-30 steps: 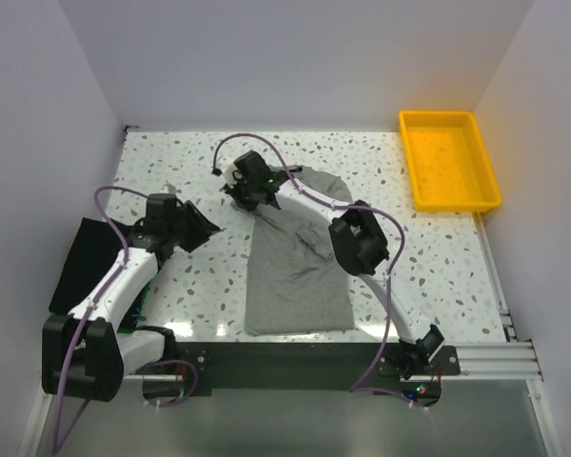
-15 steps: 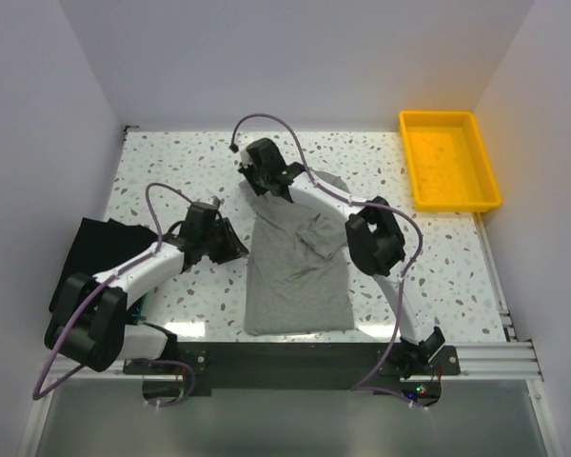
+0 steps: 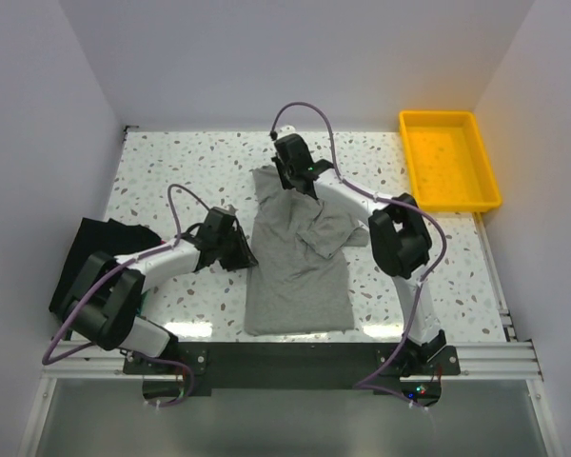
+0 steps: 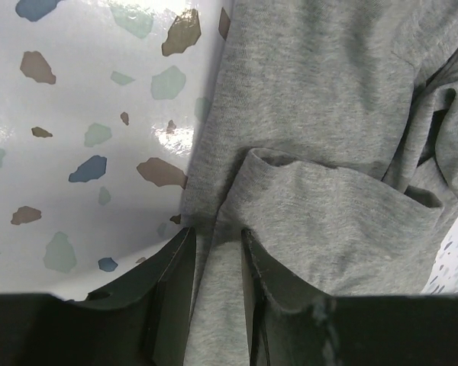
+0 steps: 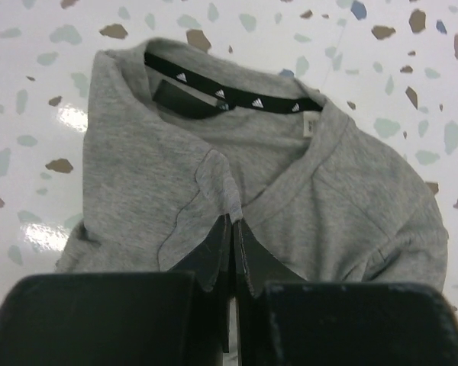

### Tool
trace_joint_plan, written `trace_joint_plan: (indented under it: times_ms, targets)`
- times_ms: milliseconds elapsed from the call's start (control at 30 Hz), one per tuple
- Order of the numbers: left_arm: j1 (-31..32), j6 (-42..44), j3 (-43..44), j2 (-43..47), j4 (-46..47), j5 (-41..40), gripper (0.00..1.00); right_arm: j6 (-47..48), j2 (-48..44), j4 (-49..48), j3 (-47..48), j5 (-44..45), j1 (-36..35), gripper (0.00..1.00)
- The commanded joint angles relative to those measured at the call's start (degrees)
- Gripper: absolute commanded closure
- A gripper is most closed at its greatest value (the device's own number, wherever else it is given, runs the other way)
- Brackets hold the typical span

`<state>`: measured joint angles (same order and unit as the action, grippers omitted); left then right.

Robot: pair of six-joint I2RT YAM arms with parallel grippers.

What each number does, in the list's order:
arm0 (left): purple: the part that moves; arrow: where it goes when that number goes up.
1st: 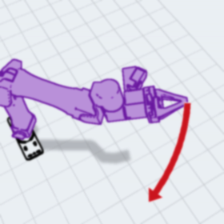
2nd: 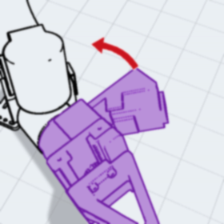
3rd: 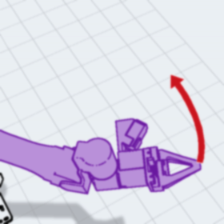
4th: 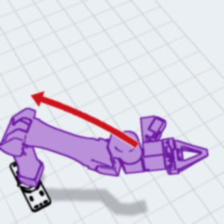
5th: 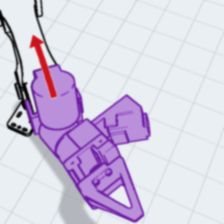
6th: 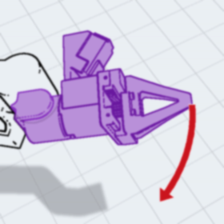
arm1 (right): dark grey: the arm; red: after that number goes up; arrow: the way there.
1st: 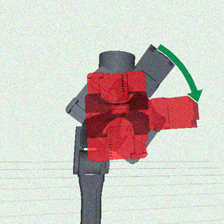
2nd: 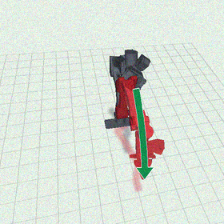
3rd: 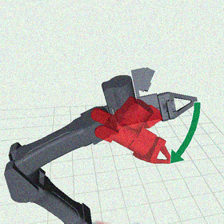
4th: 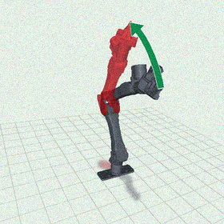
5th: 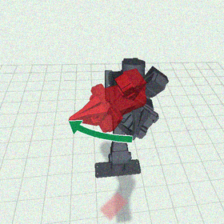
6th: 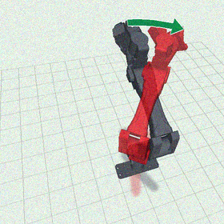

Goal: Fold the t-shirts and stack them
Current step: Fold the tshirt

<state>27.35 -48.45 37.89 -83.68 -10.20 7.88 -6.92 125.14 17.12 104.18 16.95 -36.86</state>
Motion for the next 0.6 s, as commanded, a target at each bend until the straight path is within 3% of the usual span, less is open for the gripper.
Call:
trace_joint_plan:
  times_ms: [0, 133, 333, 467, 567]
  targets:
    - [0.7, -0.8, 2.2, -0.4, 2.7, -1.4, 0.65, -4.0, -6.6, -2.8, -4.1, 4.1, 0.0, 1.0]
    - [1.1, -0.8, 2.2, -0.8, 2.8, -1.6, 0.66, -7.4, -8.9, -3.9, -8.9, 4.4, 0.0, 1.0]
    - [1.4, -0.8, 2.3, -0.6, 2.6, -2.0, 0.66, -8.6, -6.8, -5.0, -10.9, -2.1, 0.1, 1.0]
    - [1.5, 0.7, 3.7, 0.6, 0.4, -3.6, 0.66, -6.5, -3.9, -2.0, -6.1, -3.9, 0.3, 0.9]
    - [1.4, 1.6, 6.0, 1.9, -1.8, -5.2, 0.65, -5.0, -1.8, -1.0, -1.5, -6.0, 1.9, 0.72]
